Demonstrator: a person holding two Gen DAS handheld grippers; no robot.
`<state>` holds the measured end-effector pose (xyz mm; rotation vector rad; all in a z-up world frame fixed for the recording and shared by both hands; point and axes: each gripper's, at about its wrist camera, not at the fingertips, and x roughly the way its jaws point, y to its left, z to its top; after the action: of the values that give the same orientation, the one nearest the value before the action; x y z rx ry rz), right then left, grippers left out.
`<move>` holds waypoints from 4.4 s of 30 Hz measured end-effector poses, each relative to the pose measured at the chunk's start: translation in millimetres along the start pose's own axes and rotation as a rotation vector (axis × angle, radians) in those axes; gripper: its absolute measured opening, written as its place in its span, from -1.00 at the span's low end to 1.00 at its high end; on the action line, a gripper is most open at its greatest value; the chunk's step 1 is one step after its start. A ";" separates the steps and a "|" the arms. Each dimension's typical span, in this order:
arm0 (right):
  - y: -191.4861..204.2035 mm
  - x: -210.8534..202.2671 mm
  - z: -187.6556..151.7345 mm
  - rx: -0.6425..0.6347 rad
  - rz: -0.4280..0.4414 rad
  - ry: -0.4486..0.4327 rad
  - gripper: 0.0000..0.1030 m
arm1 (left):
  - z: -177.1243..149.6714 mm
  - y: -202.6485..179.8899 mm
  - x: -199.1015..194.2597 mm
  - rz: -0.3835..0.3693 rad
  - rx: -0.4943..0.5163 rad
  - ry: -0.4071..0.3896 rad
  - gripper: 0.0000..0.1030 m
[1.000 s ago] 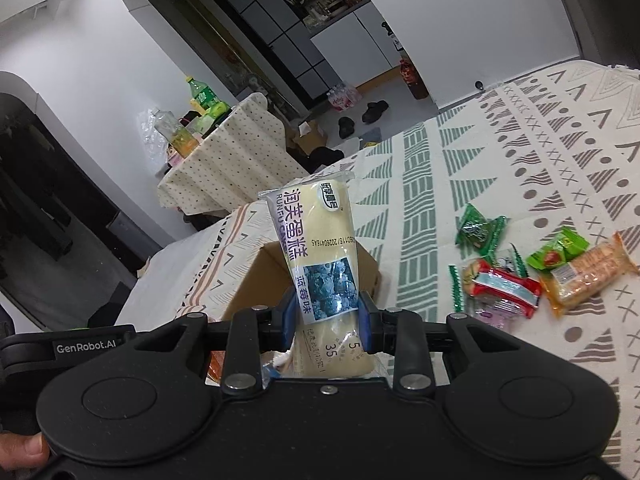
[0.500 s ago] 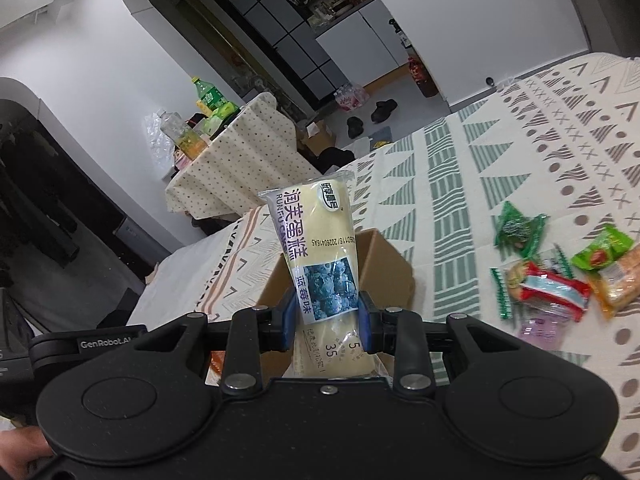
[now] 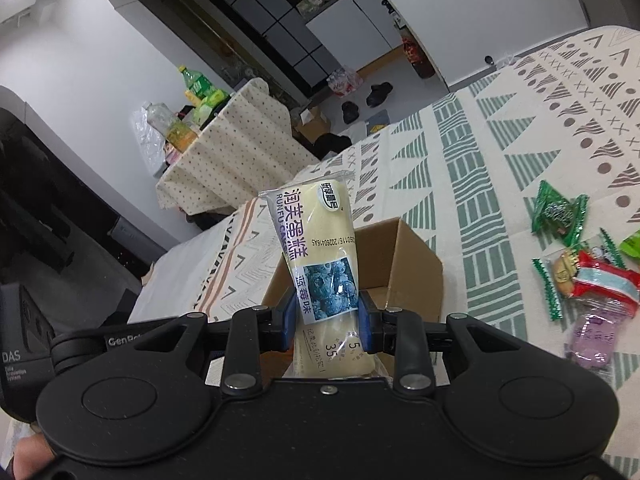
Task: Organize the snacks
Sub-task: 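Carry both snacks over the cardboard box and open both tools to drop them, then move both tools back toward the snack pile, then grasp the purple pack with the left tool while the right tool grasps the orange wafer bar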
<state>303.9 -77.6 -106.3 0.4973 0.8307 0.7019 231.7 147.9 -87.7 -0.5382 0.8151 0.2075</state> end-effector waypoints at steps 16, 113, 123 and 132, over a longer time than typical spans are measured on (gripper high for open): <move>7.7 11.3 -6.8 0.013 0.020 0.025 0.09 | 0.5 12.7 -14.6 0.097 0.006 -0.031 0.45; -224.7 -62.7 25.8 0.334 -0.294 0.074 0.14 | -123.3 -186.7 154.7 -0.007 0.303 0.233 -0.09; -225.3 -47.8 30.1 0.289 -0.366 0.044 -0.02 | -114.3 -174.3 152.2 0.006 0.225 0.250 -0.39; -223.9 -53.4 28.9 0.256 -0.409 0.060 -0.34 | -113.1 -166.2 140.8 0.031 0.202 0.248 -0.40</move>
<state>382.9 -270.7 -207.6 0.5157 1.0477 0.2351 317.5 -56.7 -192.7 -0.3650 1.0730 0.0862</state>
